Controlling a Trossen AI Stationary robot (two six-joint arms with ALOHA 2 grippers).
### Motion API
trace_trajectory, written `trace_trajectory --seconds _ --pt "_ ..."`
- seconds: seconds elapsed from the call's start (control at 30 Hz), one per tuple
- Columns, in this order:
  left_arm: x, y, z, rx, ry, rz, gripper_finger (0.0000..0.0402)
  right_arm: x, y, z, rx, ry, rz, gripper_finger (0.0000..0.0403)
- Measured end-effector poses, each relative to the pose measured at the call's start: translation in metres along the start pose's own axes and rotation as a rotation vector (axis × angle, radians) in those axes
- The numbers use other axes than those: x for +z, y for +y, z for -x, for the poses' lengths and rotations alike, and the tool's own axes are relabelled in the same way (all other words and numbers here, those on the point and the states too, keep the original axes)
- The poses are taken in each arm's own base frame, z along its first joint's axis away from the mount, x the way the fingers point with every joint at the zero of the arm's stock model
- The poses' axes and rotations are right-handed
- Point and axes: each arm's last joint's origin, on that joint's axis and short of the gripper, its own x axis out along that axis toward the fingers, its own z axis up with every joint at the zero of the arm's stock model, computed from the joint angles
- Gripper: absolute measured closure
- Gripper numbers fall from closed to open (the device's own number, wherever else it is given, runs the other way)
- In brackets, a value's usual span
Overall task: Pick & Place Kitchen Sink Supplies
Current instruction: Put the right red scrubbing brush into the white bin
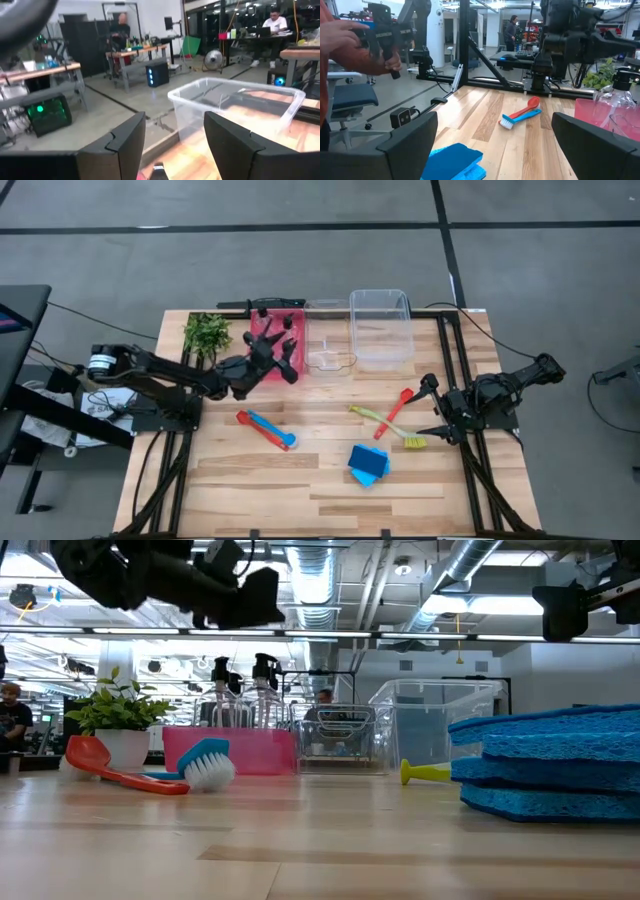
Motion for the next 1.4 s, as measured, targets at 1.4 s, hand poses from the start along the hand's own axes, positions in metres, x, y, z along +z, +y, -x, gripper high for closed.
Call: trace_trajectory --seconds 1.4 --pt "0.108 0.022 0.228 -0.775 -0.106 0.441 0.0197 0.000 0.000 0.000 0.000 0.000 0.000 0.0017"
